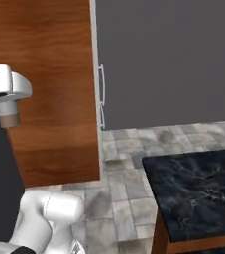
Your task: Take the cinnamon bottle from the cabinet and place it on the dining table, next to the plate with the cupcake. Then take the chocolate from the dining counter and place it on the cupcake plate.
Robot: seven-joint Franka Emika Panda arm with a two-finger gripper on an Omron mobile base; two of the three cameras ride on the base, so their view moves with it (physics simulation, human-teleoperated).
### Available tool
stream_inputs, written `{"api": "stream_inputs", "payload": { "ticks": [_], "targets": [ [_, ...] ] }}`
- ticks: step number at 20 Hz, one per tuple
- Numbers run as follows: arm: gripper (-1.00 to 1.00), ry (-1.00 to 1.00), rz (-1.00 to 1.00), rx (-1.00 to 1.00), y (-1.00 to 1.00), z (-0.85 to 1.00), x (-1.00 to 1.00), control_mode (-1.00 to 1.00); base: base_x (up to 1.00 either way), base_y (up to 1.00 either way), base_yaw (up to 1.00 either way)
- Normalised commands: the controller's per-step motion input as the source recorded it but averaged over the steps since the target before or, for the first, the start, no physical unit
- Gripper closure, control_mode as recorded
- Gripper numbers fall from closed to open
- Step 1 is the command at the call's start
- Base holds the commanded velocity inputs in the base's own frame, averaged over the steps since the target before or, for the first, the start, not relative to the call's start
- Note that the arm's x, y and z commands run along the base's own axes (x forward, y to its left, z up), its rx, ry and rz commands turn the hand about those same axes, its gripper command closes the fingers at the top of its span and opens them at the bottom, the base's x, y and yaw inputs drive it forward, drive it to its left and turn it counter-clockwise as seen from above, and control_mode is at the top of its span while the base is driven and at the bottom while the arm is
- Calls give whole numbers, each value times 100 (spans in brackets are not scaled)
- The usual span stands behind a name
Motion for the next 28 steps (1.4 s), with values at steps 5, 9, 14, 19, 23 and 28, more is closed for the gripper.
{"api": "stream_inputs", "payload": {
  "ticks": [5, 9, 14, 19, 23, 28],
  "targets": [
    [100, 0, 0, 0, 0, 0, 0, 100, 86, 49, -68],
    [100, 0, 0, 0, 0, 0, 0, 100, 81, 58, -74],
    [100, 0, 0, 0, 0, 0, 0, 100, 80, 63, -76],
    [100, 0, 0, 0, 0, 0, 0, 100, 92, 52, -68],
    [100, 0, 0, 0, 0, 0, 0, 100, 100, 31, -48],
    [100, 0, 0, 0, 0, 0, 0, 100, 100, 8, -27]
  ]
}}
